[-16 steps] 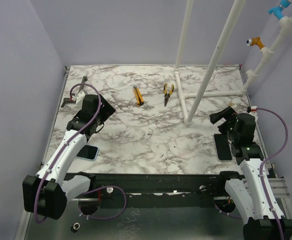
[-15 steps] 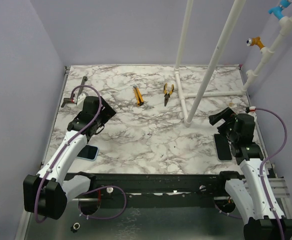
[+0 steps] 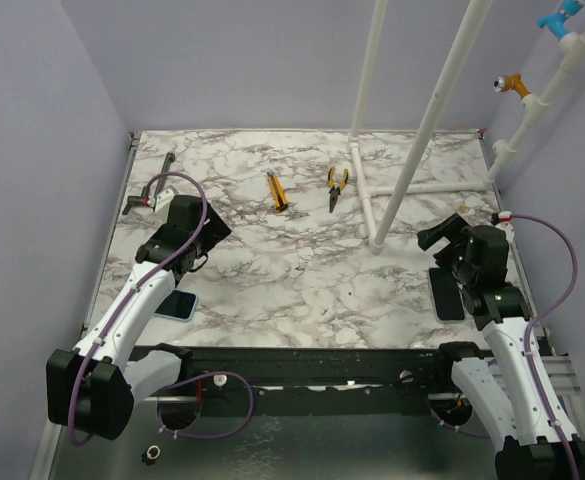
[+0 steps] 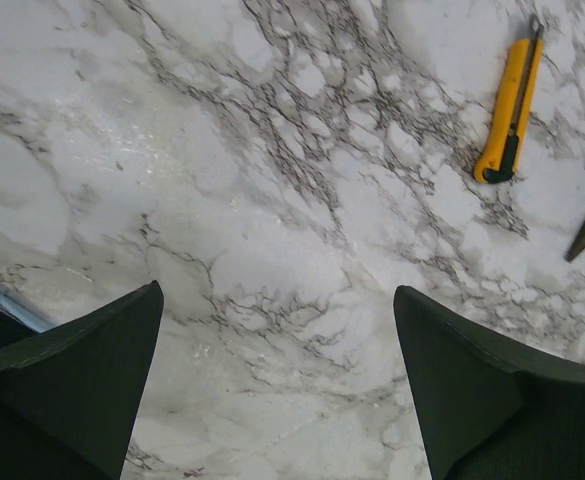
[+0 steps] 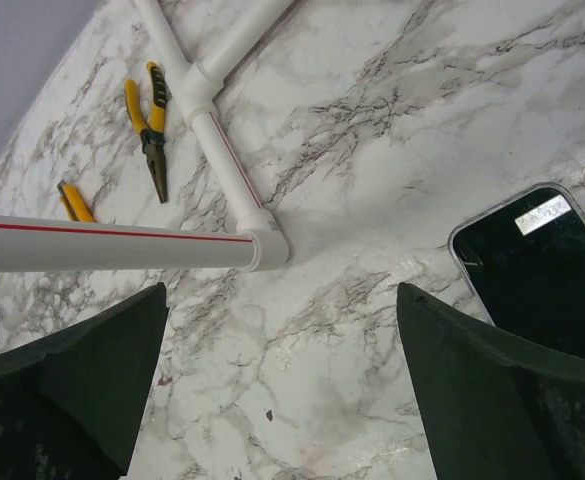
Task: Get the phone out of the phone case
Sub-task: Adjust the phone at the center of the board.
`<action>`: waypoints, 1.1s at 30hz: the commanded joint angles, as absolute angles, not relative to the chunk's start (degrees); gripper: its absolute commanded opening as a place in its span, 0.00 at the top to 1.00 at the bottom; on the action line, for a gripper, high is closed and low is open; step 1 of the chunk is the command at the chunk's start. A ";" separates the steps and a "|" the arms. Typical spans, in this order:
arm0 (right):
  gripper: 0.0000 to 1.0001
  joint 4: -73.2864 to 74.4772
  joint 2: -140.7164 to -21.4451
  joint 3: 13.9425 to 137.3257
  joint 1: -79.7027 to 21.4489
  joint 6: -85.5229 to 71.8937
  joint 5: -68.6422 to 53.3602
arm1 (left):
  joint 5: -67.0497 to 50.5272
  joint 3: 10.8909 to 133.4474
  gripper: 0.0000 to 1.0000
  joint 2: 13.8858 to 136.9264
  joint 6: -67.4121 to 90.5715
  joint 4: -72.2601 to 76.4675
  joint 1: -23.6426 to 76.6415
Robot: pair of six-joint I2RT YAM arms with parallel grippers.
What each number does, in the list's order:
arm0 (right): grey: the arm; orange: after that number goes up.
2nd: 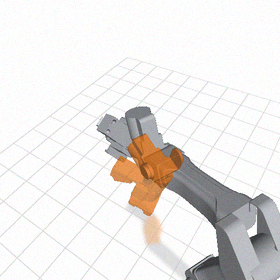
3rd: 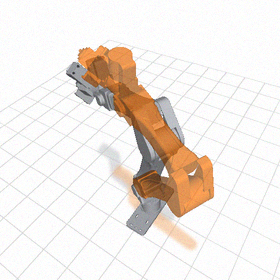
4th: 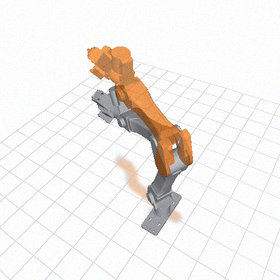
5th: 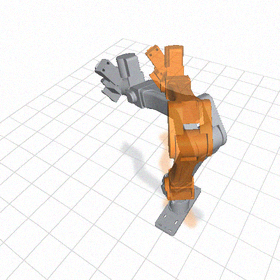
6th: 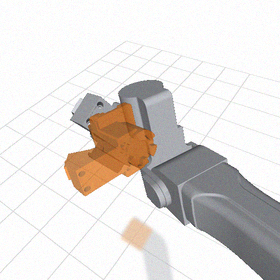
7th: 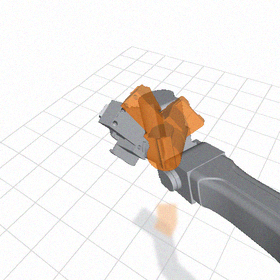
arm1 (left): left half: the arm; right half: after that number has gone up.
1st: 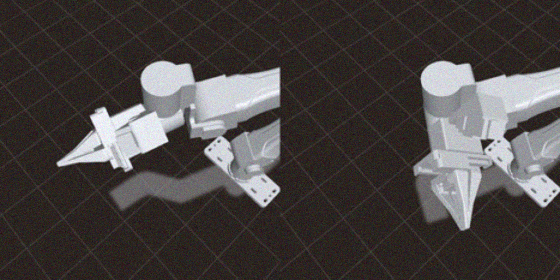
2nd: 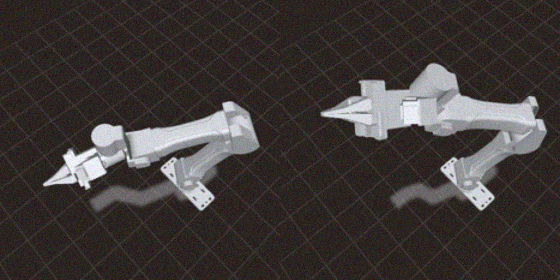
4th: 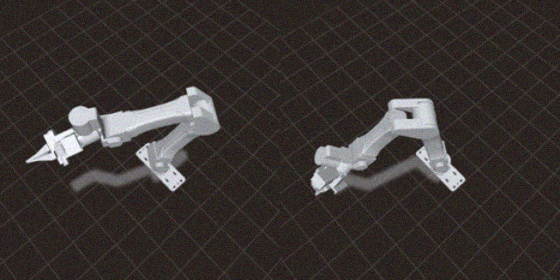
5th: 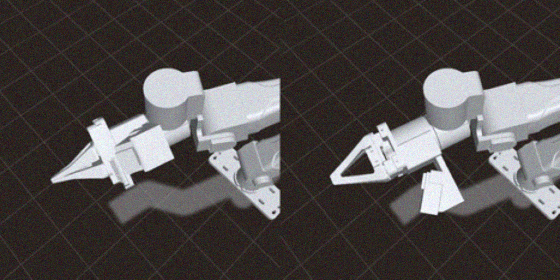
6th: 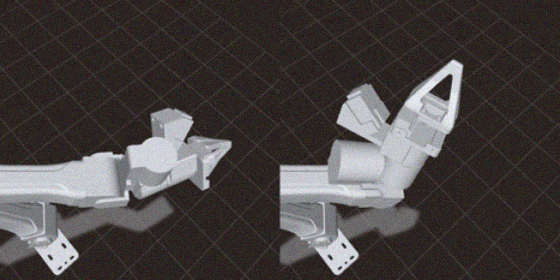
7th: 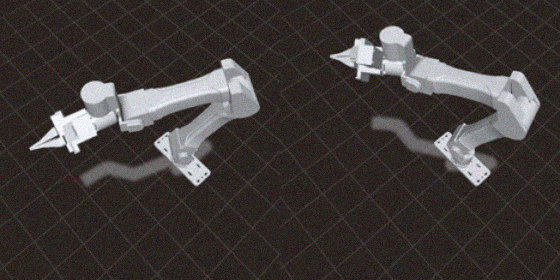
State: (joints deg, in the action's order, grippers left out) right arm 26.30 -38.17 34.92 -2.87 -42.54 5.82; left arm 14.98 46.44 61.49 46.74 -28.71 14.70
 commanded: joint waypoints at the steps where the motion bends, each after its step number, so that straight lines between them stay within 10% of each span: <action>1: 0.00 28.85 -36.77 37.30 -3.42 -44.09 8.18 | 28.81 46.94 0.01 57.20 50.02 -31.86 13.37; 11: 0.00 29.96 -37.89 36.29 -3.43 -45.40 -1.25 | 9.67 43.06 0.02 56.60 54.81 -35.15 11.54; 26: 0.00 44.13 -48.62 41.89 -1.90 -54.66 15.36 | 6.15 36.12 0.03 57.78 57.94 -28.85 15.93; 33: 0.00 40.09 -58.46 40.87 13.77 -52.79 10.08 | 3.39 34.60 0.02 59.74 59.29 -25.48 17.21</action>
